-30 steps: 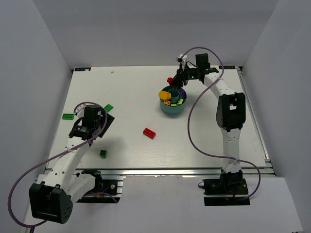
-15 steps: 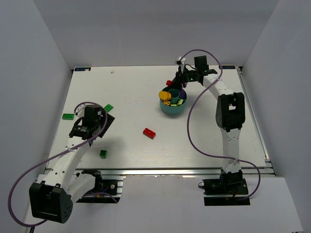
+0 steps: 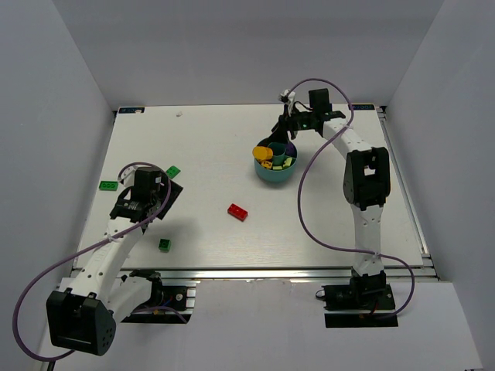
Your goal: Sort the legos into containers by color
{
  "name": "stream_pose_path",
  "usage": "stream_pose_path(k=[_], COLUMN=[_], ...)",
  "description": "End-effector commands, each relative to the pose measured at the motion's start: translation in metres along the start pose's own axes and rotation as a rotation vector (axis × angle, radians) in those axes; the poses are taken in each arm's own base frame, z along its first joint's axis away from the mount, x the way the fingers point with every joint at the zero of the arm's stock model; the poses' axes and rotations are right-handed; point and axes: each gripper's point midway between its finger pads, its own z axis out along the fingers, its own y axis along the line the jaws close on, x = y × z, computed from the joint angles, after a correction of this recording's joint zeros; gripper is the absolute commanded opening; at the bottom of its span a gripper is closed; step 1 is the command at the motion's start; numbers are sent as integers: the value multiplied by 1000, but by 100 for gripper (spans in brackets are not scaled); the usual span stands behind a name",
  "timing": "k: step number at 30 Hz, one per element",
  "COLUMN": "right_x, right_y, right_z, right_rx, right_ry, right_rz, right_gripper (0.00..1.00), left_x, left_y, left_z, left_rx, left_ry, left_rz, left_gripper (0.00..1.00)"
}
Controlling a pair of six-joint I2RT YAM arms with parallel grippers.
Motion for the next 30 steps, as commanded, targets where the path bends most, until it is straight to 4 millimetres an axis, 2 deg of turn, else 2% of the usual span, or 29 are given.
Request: stream_pose_path(k=[1,4,6,7,9,11,12,13,14,16,17,18,19,20,22,23,24,26,27,28,30], right_x=[-62,-86,-99,-109,-116,-118,-117,-108,-104,-92,-75,-71,-70,-57,-47,-41,-31,-17,-9,2,12], right_y=[11,8,5,4,8,21,31,41,56,71,90,112,126,147,166,185,193,203,218,215,235], right_z=[-20,-34,-42,-49,-54,-58,-52,-52,-39,-30,-26,-13,-11,1,9,21,25,35,44,48,60], right_rx=[23,80,128,164,174,163,143,140,122,127,76,24,4,-43,-55,-81,-90,-65,-72,-32,-39], right_ry=[-86,-105,-112,-116,-117,-97,-75,-21,16,108,169,189,203,236,277,299,329,391,426,473,517], right_rz=[-110,-154,-187,-212,-259,-279,-324,-298,-300,-330,-295,-304,-301,-282,-289,-278,-263,-223,-218,-202,-163], right_gripper=[59,60,67,73,76,79,79,78,71,61,51,45,41,39,40,42,43,47,50,52,62], left_x=[-12,-13,-13,-13,-11,-10,-10,-9,-9,-7,-7,-6,-6,-4,-2,-2,0,0,2,1,1], left_y=[-10,-10,-9,-9,-7,-5,-4,-1,0,5,8,10,11,14,17,17,20,21,24,26,30], left_z=[-11,-13,-14,-14,-15,-16,-18,-17,-18,-21,-21,-22,-24,-24,-27,-29,-30,-35,-37,-39,-46], left_rx=[30,29,32,34,34,32,31,26,26,21,16,13,18,16,16,24,22,28,22,18,6], left_ry=[-30,-35,-38,-38,-35,-33,-36,-37,-40,-41,-45,-42,-48,-43,-39,-40,-34,-36,-29,-30,-31], left_rz=[-6,-9,-11,-12,-14,-15,-15,-17,-17,-22,-25,-27,-31,-29,-28,-28,-21,-18,-7,-3,8], left_gripper=[77,72,55,39,24,13,8,8,8,21,30,49,56,61,66,67,67,70,71,73,77])
